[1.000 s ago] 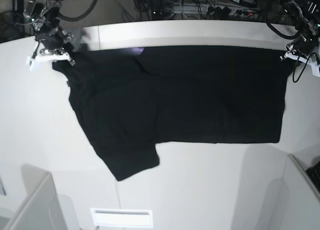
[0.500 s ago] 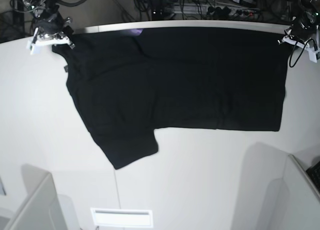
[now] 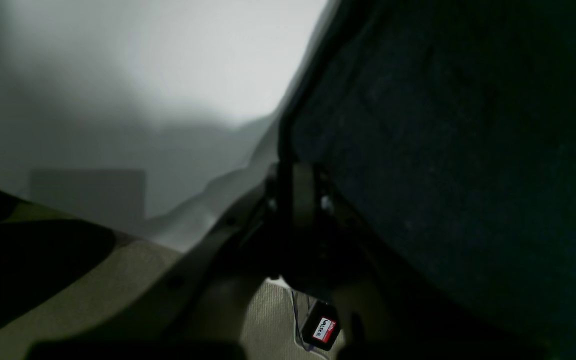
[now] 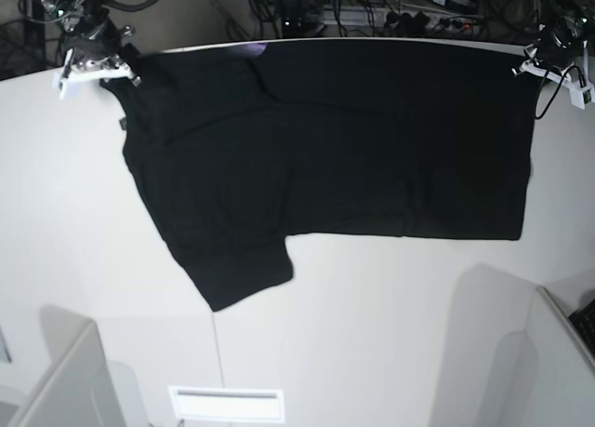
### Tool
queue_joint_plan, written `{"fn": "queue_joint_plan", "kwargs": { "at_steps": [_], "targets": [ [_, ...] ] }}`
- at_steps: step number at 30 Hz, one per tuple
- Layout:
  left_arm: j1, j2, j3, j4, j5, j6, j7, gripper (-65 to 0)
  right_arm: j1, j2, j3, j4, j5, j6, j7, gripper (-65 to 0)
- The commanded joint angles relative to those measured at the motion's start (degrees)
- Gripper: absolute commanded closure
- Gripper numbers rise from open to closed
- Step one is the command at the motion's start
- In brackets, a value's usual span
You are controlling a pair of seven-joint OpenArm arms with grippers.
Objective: Fold the T-shirt properly
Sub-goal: 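Drag the grasped edge toward the robot, straightening the shirt, then move both grippers to the shirt's hem corners and grasp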
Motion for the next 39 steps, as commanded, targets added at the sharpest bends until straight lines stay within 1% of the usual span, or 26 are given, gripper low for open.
{"fn": "queue_joint_plan", "kwargs": {
  "at_steps": [1,2,3,5,6,8,10,14,15,16,18,20,22,23,26,28,29,31,32,35,38,39],
  "targets": [
    [0.4,-1.4,-0.7,1.2,0.1,0.4,-0.9,-4.8,-0.4,0.4,0.6,0.9,0.2,-0.1,0.9,-21.2],
    [0.5,-1.4,-0.7,1.2,0.1,0.4,-0.9,-10.9,-0.5,0.4,0.6,1.0,0.2,-0.1,1.0,-27.9],
    [1.0,-1.5,-0.7,1.2,0.1,0.4,-0.9,-17.8,-0.5,0.4,0.7,1.1,0.2,-0.1,1.0,-31.8],
    [1.4,-1.5,-0.7,1.2,0.1,0.4,-1.2,-30.1,-1.3,0.4,0.8,1.6,0.3,-0.1,1.6,-32.4],
    [1.5,-1.5,-0.7,1.2,0.1,0.4,-1.2,-36.0,-1.6,0.4,1.2,2.4,0.3,-0.1,2.8,-32.4],
    [1.6,-1.5,-1.1,2.0,0.1,0.4,-1.2,-43.1,-1.7,0.4,1.8,3.2,0.3,-0.1,3.9,-32.4],
    [1.4,-1.3,-3.8,4.2,0.1,0.4,-0.9,-47.2,-1.3,0.7,1.8,3.3,0.3,-0.1,4.2,-32.4],
    [-0.5,-1.5,-7.4,10.3,0.1,0.4,-0.9,-47.1,2.2,1.0,2.6,3.5,-0.2,0.1,4.2,-32.6],
    [-1.3,-1.7,-7.7,11.2,0.3,0.4,-0.9,-47.1,3.8,1.9,3.1,3.3,-0.2,0.6,4.2,-32.6],
    [-2.0,-2.3,-7.5,11.6,0.7,0.4,-0.9,-47.1,5.8,3.1,3.3,2.9,-0.2,2.1,4.2,-32.6],
    [-3.5,-5.6,-7.2,11.4,0.7,0.4,-1.1,-46.9,8.9,4.6,3.4,1.2,-0.2,4.7,4.2,-32.6],
    [-4.9,-8.1,-5.7,10.7,0.7,0.4,-1.2,-46.6,12.5,5.7,3.4,-0.1,-0.2,5.5,3.9,-32.6],
    [-6.2,-10.5,-4.8,10.1,0.7,0.4,-1.3,-43.1,15.5,7.7,2.6,-1.9,-0.2,5.6,3.8,-32.6],
    [-7.3,-11.2,-4.3,9.8,0.7,0.4,-1.3,-40.3,17.0,8.4,1.6,-2.9,-0.2,5.6,3.8,-32.6],
    [-11.5,-12.9,-2.4,7.3,0.8,0.4,-1.4,-27.8,22.3,11.3,-2.5,-6.9,-0.2,5.6,3.8,-32.6],
    [-14.0,-13.4,-0.9,5.4,0.8,0.4,-1.4,-21.7,25.7,13.0,-6.1,-9.6,-0.2,5.6,3.9,-32.7],
    [-15.4,-14.1,0.2,4.5,0.8,0.5,-1.4,-19.3,27.8,14.0,-8.1,-11.0,-0.2,5.6,4.0,-32.7],
    [-17.3,-14.8,2.1,2.5,0.8,0.5,-1.4,-17.8,31.5,15.4,-11.4,-13.6,-0.2,5.6,4.0,-32.9],
    [-18.1,-14.9,3.0,1.3,0.8,0.5,-1.4,-18.9,33.6,16.2,-13.3,-15.4,-0.2,5.6,4.0,-33.2],
    [-20.9,-17.0,5.7,-2.4,0.8,0.5,-1.4,-26.8,40.5,17.8,-18.4,-22.5,-0.2,5.7,4.2,-33.3],
    [-23.2,-18.8,8.4,-6.5,0.8,0.6,-1.4,-40.3,47.6,19.0,-22.5,-31.9,-0.2,5.8,4.2,-33.5],
    [-23.6,-19.1,8.8,-7.7,0.8,0.6,-1.4,-44.4,49.7,19.1,-24.0,-34.6,-0.2,6.5,4.2,-33.5]
  ]
}}
